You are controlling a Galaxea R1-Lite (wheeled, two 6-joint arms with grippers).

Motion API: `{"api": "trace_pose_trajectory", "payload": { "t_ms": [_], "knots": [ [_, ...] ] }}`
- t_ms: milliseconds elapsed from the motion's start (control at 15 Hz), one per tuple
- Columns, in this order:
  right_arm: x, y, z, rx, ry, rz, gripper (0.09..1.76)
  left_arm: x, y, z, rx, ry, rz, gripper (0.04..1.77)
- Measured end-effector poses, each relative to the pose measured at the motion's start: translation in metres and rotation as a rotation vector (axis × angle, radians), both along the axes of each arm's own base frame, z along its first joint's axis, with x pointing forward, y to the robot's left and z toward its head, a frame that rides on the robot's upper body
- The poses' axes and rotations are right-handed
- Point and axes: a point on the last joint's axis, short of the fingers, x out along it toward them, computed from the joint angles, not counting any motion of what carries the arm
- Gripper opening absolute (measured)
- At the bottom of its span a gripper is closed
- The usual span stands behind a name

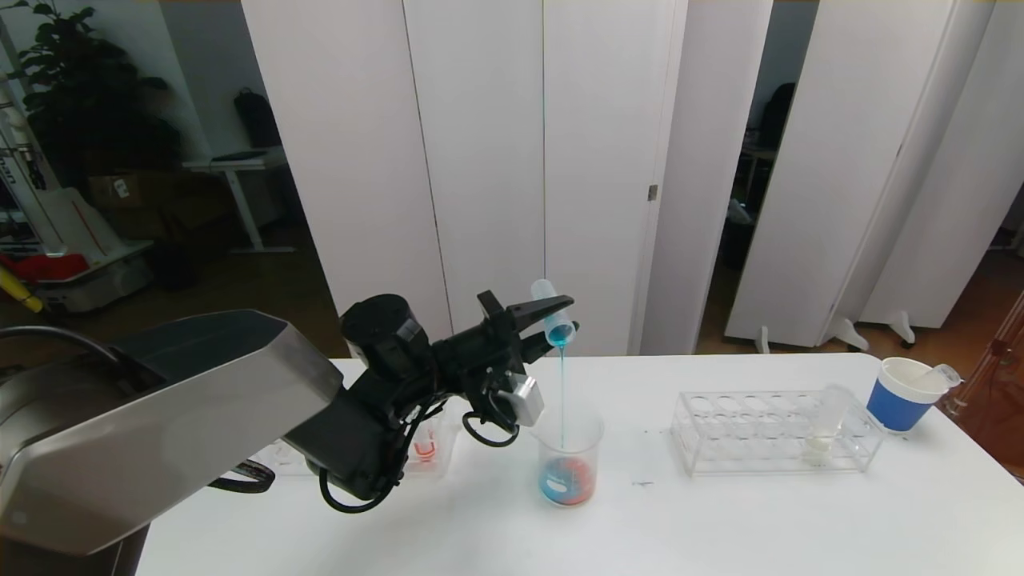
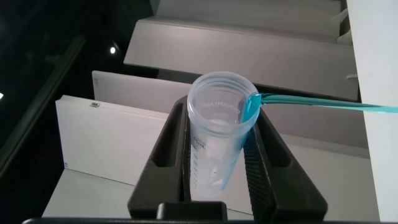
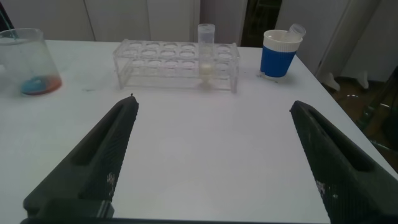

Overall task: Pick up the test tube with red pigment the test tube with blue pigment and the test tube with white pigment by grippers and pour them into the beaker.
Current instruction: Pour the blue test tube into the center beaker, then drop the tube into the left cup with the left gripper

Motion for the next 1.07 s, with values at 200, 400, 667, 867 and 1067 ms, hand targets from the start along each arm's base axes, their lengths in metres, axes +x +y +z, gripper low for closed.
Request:
{"api": "trace_pose_trajectory", "payload": {
  "t_ms": [200, 400, 667, 867, 1067],
  "knots": [
    [0.0, 0.0, 0.0, 0.0, 0.0, 0.0, 1.75, 0.0005, -0.0003, 0.0012, -0.001, -0.009, 0.003, 0.57],
    [0.0, 0.0, 0.0, 0.0, 0.0, 0.0, 1.75, 0.0016, -0.0007, 0.0033, -0.003, -0.023, 0.01, 0.57],
    [0.0, 0.0, 0.0, 0.0, 0.0, 0.0, 1.75, 0.0025, -0.0011, 0.0056, -0.007, -0.036, 0.012, 0.57],
    [0.0, 0.0, 0.0, 0.0, 0.0, 0.0, 1.75, 0.0032, -0.0005, 0.0066, -0.005, -0.048, 0.017, 0.57],
    [0.0, 0.0, 0.0, 0.0, 0.0, 0.0, 1.75, 0.0039, 0.0005, 0.0069, -0.005, -0.049, 0.019, 0.57]
  ]
}}
